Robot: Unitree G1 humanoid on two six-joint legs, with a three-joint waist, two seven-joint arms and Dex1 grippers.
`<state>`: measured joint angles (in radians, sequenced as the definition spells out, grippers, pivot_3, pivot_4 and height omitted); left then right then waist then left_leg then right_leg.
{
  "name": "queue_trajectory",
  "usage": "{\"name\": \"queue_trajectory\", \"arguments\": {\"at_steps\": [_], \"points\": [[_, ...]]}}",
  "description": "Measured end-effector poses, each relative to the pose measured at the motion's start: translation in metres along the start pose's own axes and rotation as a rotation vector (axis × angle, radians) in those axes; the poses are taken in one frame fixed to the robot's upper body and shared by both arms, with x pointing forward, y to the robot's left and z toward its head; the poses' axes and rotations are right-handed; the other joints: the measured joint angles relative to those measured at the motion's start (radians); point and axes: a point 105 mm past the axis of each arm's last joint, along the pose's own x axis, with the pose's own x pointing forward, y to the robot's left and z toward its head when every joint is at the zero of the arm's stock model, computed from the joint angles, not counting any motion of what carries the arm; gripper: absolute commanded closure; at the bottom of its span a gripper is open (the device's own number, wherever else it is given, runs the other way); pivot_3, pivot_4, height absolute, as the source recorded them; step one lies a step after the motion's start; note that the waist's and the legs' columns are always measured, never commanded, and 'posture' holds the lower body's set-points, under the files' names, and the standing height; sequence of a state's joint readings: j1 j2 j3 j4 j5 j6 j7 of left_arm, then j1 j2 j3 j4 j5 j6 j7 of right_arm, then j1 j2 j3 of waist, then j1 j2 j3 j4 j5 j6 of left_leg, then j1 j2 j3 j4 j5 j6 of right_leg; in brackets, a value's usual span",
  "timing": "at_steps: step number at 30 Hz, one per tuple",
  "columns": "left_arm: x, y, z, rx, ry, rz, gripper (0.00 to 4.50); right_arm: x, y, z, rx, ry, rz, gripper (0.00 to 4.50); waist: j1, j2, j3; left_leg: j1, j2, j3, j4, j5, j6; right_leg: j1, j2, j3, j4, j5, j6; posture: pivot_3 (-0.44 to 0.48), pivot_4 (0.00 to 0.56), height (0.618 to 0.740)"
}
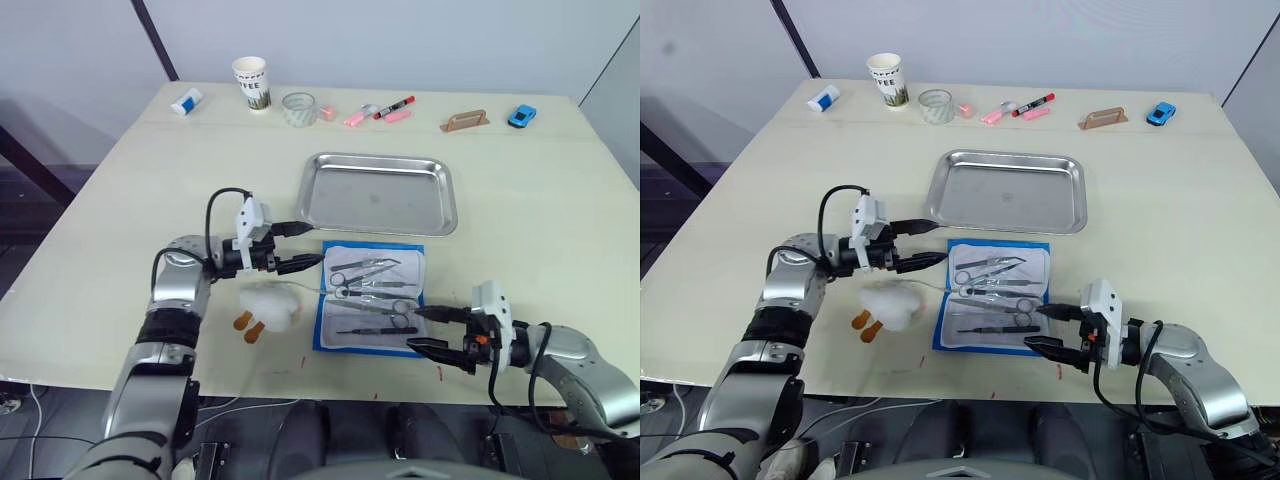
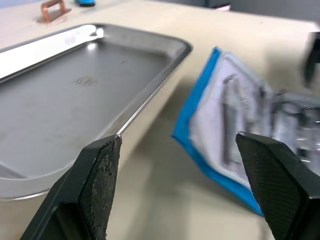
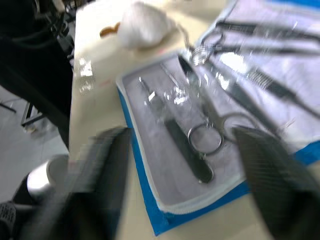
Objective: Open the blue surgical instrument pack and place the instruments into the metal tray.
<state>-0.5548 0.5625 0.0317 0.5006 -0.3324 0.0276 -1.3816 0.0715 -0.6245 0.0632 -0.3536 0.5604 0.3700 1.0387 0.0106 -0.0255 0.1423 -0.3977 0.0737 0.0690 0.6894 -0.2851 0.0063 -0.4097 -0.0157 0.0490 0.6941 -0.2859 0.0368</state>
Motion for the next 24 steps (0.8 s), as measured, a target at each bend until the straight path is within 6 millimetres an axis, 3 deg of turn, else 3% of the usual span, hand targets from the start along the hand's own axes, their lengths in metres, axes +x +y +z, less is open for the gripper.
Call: {"name": "queue_trajectory", "arguments": {"at_steps": [9, 16, 18, 24], "points": [[-0.025, -0.017, 0.018, 0.080, -0.029, -0.114, 0.60, -0.011, -0.004, 0.017, -0.083, -0.017, -0.027, 0.03, 0.000, 0.000, 0.000, 0.000, 0.000, 0.000, 0.000, 0.000, 0.000, 0.000, 0.000, 0.000, 0.000, 0.000, 0.000, 0.000, 0.150, 0.718], [-0.045, -0.034, 0.037, 0.170, 0.039, -0.214, 0.60, -0.009, -0.022, 0.027, -0.205, -0.004, -0.056, 0.03, -0.001, 0.000, 0.002, 0.000, 0.000, 0.001, -0.001, 0.000, 0.000, -0.001, 0.000, 0.000, 0.000, 0.000, 0.000, 0.000, 0.150, 0.718], [-0.044, -0.038, 0.042, 0.167, 0.050, -0.246, 0.06, -0.006, -0.025, 0.027, -0.221, 0.003, -0.051, 0.00, 0.002, 0.000, 0.002, 0.000, 0.000, 0.001, -0.001, 0.000, 0.000, -0.001, 0.000, 0.000, 0.000, 0.000, 0.000, 0.000, 0.150, 0.718], [-0.043, -0.052, 0.058, 0.122, 0.066, -0.334, 0.03, 0.004, -0.034, 0.024, -0.288, 0.040, -0.020, 0.00, 0.001, 0.001, 0.005, 0.000, 0.000, 0.001, -0.001, 0.000, 0.000, -0.002, 0.000, 0.001, 0.000, 0.000, 0.000, 0.000, 0.150, 0.718]]}}
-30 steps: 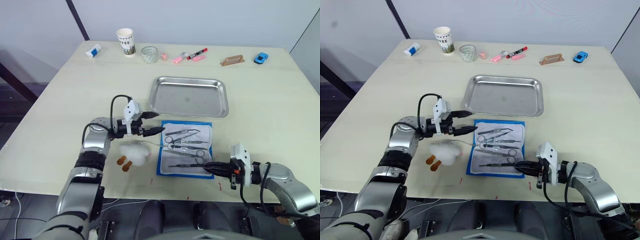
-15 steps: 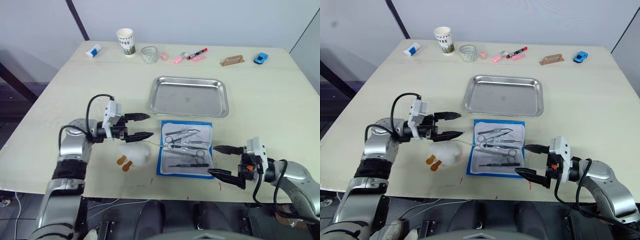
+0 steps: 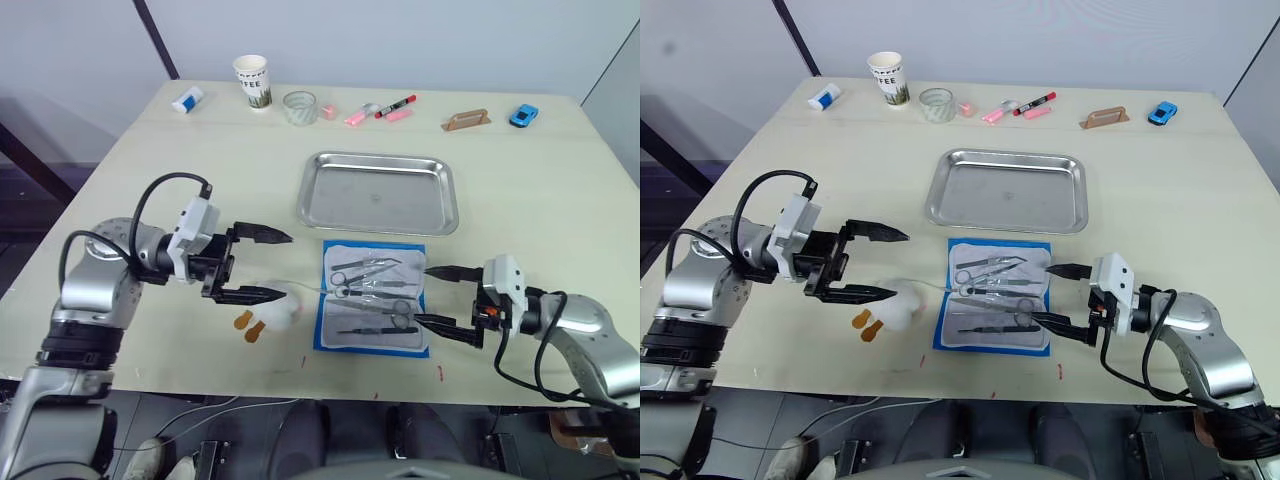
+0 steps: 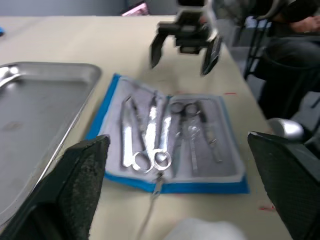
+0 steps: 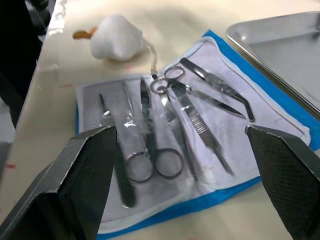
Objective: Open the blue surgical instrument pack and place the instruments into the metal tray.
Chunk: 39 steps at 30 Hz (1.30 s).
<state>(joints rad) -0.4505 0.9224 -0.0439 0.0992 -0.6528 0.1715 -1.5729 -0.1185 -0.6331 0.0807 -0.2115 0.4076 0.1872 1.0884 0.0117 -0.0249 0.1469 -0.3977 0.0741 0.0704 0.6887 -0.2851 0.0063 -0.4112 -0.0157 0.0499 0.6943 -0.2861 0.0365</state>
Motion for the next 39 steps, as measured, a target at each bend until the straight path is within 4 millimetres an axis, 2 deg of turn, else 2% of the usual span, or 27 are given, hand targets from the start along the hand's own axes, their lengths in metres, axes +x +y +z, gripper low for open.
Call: {"name": "queue_trajectory", "arguments": {"at_steps": [7, 20, 39], "points": [[0.009, -0.008, 0.008, 0.017, 0.004, -0.057, 0.03, 0.015, -0.010, -0.003, -0.076, 0.042, 0.049, 0.00, -0.001, 0.000, 0.001, 0.000, 0.000, 0.001, 0.000, 0.000, 0.000, -0.001, 0.000, 0.001, 0.000, 0.000, 0.000, 0.000, 0.150, 0.718], [0.015, -0.013, 0.009, 0.033, -0.004, -0.080, 0.03, 0.016, -0.023, -0.031, -0.064, 0.150, 0.067, 0.00, 0.000, 0.001, 0.001, 0.000, 0.000, 0.001, 0.000, 0.000, 0.000, -0.001, 0.000, 0.001, 0.000, 0.000, 0.000, 0.000, 0.150, 0.718], [0.015, -0.002, -0.004, 0.029, -0.030, -0.034, 0.03, 0.022, -0.023, -0.034, -0.035, 0.185, 0.063, 0.00, -0.003, 0.001, 0.001, 0.001, 0.000, 0.001, 0.000, 0.000, 0.000, -0.001, 0.000, 0.001, 0.001, 0.000, 0.000, 0.000, 0.150, 0.718]]}}
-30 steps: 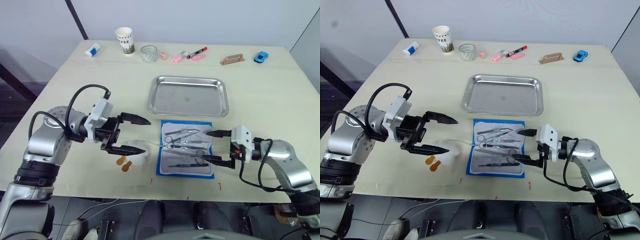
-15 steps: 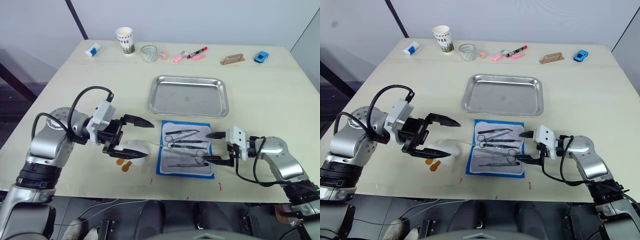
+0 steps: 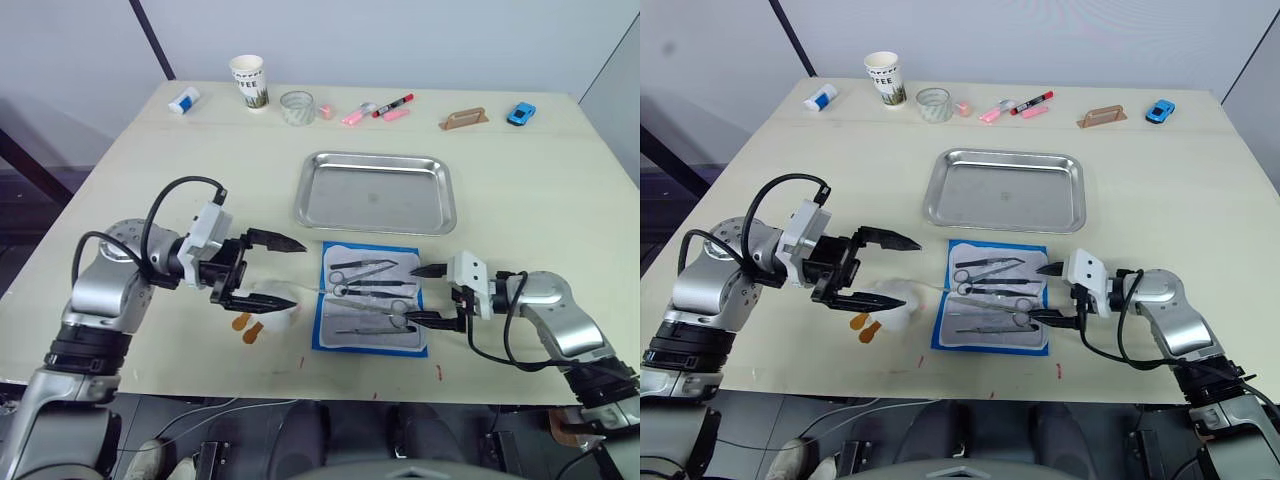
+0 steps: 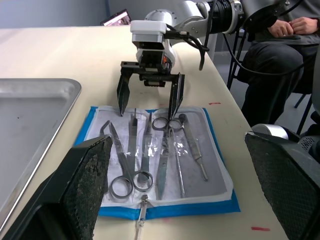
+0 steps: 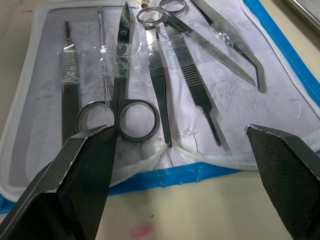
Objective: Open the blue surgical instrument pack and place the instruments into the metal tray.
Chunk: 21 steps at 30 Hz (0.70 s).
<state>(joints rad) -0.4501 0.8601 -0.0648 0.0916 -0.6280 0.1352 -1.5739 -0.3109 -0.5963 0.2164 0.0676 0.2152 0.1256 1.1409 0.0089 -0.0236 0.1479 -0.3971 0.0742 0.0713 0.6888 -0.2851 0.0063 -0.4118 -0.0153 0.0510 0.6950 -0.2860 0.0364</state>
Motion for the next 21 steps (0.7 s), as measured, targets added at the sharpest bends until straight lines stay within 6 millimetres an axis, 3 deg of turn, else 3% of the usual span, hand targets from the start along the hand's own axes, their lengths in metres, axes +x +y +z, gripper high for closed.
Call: {"name": "queue_trajectory", "arguments": {"at_steps": [21], "points": [[0.0070, 0.0028, -0.0110, -0.028, -0.028, 0.002, 0.03, 0.0074, 0.0086, -0.0064, 0.062, -0.112, -0.083, 0.00, -0.023, 0.000, 0.000, 0.000, 0.000, -0.001, 0.000, 0.000, 0.000, 0.000, 0.000, 0.000, 0.000, 0.000, 0.000, 0.000, 0.150, 0.718]]}}
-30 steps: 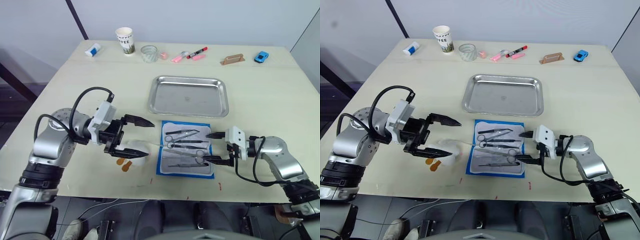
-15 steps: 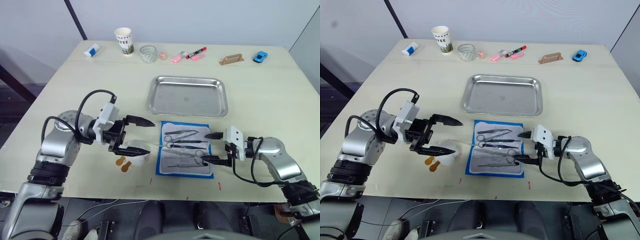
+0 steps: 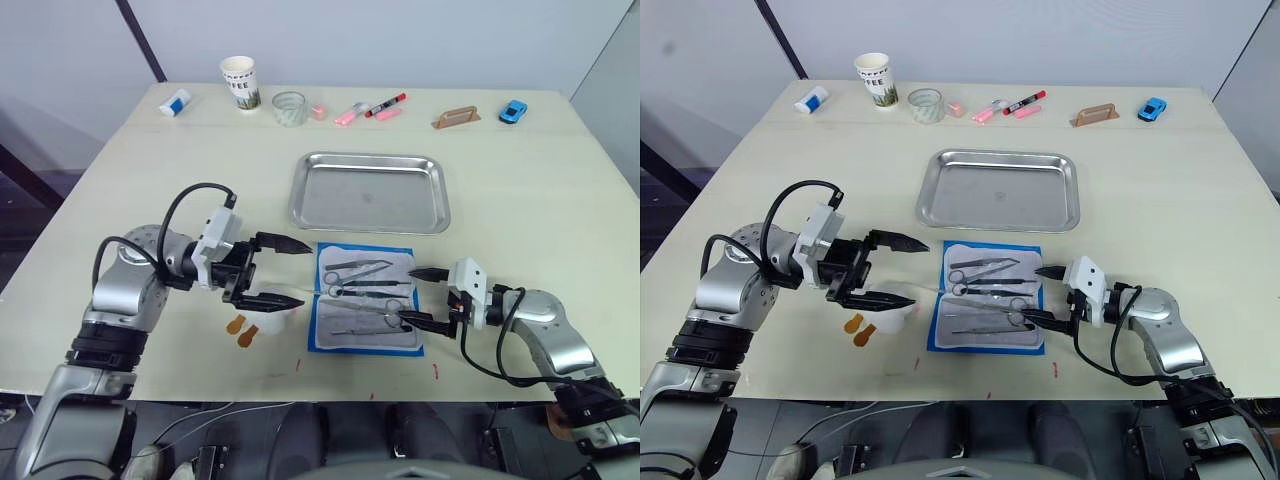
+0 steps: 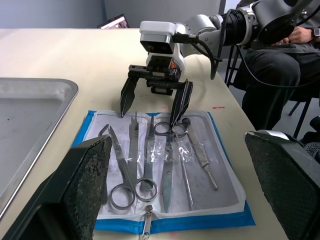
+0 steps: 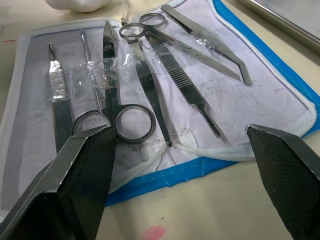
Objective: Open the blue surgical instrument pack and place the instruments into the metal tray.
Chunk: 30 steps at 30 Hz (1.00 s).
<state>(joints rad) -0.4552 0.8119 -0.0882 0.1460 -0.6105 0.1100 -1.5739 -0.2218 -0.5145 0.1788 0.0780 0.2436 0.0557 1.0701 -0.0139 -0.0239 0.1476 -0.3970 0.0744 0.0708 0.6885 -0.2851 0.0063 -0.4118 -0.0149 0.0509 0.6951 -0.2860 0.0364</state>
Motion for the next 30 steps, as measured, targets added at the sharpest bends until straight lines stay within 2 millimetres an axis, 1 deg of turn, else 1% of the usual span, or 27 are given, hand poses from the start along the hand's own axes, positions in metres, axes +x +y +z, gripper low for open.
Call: {"name": "queue_trajectory", "arguments": {"at_steps": [12, 20, 30], "points": [[-0.001, 0.002, -0.008, -0.003, 0.006, 0.018, 0.03, 0.002, 0.001, -0.001, 0.003, -0.033, 0.006, 0.00, 0.000, 0.000, 0.000, 0.000, 0.000, 0.000, 0.000, 0.000, 0.000, 0.000, 0.000, 0.000, 0.000, 0.000, 0.000, 0.000, 0.150, 0.718], [0.005, 0.002, -0.016, -0.008, 0.014, 0.003, 0.03, 0.001, -0.004, 0.000, -0.024, -0.031, 0.039, 0.00, 0.001, 0.000, 0.000, 0.000, 0.000, 0.000, 0.000, 0.000, 0.000, 0.000, 0.000, 0.000, 0.000, 0.000, 0.000, 0.000, 0.150, 0.718], [0.006, 0.005, -0.019, 0.001, 0.014, 0.014, 0.03, -0.001, -0.002, 0.001, 0.048, -0.073, 0.064, 0.00, 0.001, 0.000, 0.000, 0.000, 0.000, 0.000, 0.000, 0.000, 0.000, 0.000, 0.000, 0.000, 0.000, 0.000, 0.000, 0.000, 0.150, 0.718]]}}
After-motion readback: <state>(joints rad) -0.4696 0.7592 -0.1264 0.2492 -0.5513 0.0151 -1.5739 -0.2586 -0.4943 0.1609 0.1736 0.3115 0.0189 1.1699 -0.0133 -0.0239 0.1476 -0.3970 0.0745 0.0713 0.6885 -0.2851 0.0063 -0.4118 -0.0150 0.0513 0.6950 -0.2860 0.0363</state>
